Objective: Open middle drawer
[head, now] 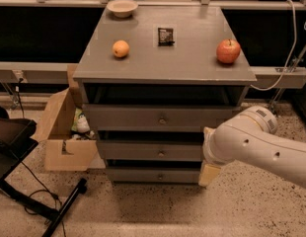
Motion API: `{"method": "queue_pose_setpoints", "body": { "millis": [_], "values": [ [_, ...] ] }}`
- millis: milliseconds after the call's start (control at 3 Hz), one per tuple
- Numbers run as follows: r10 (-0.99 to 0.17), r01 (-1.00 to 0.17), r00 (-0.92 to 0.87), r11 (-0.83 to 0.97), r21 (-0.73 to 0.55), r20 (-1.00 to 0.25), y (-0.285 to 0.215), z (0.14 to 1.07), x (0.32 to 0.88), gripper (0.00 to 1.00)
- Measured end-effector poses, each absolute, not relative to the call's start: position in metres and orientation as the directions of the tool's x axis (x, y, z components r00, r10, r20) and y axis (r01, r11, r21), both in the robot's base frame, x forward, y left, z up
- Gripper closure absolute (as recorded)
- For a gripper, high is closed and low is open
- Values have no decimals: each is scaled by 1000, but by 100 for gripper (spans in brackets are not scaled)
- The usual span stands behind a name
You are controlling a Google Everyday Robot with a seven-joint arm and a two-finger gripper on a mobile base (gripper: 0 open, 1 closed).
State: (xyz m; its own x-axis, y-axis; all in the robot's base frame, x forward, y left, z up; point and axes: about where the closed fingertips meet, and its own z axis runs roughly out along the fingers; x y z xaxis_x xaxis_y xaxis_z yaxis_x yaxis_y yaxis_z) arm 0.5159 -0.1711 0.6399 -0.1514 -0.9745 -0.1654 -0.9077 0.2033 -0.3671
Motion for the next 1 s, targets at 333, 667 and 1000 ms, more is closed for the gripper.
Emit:
{"method": "queue_pose_setpoints", "body": {
  "millis": [333,667,1000],
  "values": [
    [-980,-908,-158,191,-373,-118,-169,628,525,0],
    [-986,-917,-161,161,-365,-31,-164,579,556,0],
    [-990,-933,-131,109,-343,42,-171,512,598,0]
  ]
}}
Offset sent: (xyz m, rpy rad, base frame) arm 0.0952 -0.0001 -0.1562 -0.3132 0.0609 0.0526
